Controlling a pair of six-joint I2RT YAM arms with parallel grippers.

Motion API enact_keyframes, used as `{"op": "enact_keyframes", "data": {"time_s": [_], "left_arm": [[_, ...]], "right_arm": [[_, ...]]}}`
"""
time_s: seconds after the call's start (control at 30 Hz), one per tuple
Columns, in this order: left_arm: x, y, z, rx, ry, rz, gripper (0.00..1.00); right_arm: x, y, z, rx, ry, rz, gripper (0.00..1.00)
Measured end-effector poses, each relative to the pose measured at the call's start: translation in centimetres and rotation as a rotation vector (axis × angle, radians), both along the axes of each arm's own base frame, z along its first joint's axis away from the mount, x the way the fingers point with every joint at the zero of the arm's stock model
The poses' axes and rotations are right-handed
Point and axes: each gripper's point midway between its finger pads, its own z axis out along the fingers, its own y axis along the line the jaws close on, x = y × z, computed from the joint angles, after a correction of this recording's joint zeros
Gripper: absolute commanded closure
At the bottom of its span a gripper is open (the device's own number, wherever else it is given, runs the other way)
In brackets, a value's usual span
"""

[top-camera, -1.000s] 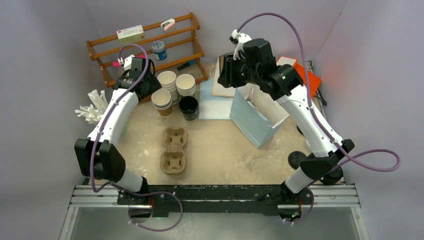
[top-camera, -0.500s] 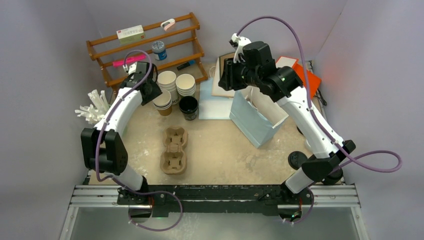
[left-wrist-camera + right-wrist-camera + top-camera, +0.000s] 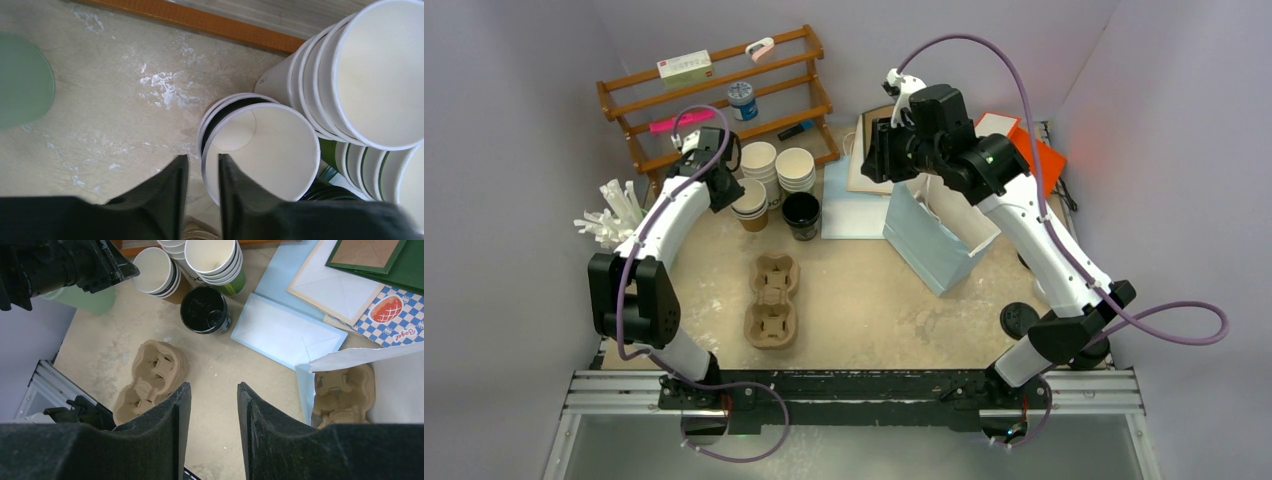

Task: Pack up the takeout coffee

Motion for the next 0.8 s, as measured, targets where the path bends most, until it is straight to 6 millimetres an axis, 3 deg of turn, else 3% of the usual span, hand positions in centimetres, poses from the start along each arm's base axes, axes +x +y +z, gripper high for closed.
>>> {"op": "enact_keyframes", "data": {"time_s": [0.13,0.17,0.47,0.8], "left_arm": [[-0.3,0.1,-0.5,0.008,0.015,0.003,0.99],[-0.4,0.2,-0.5,0.011,0.017,0.005,1.00],[-0.9,0.6,0.0,0.029,0.027,0.017,1.00],[-2.2,0.9,4.3,0.018,-0.062,0.024,1.00]], "right_arm": [[0.0,0.0,0.0,0.000,0.000,0.000,0.58],[0.0,0.0,0.0,0.001,0.000,0.000,0.58],[0.0,0.0,0.1,0.002,-0.002,0.000,0.58],[-0.1,0.4,0.3,0.019,0.000,0.018,0.58]]}}
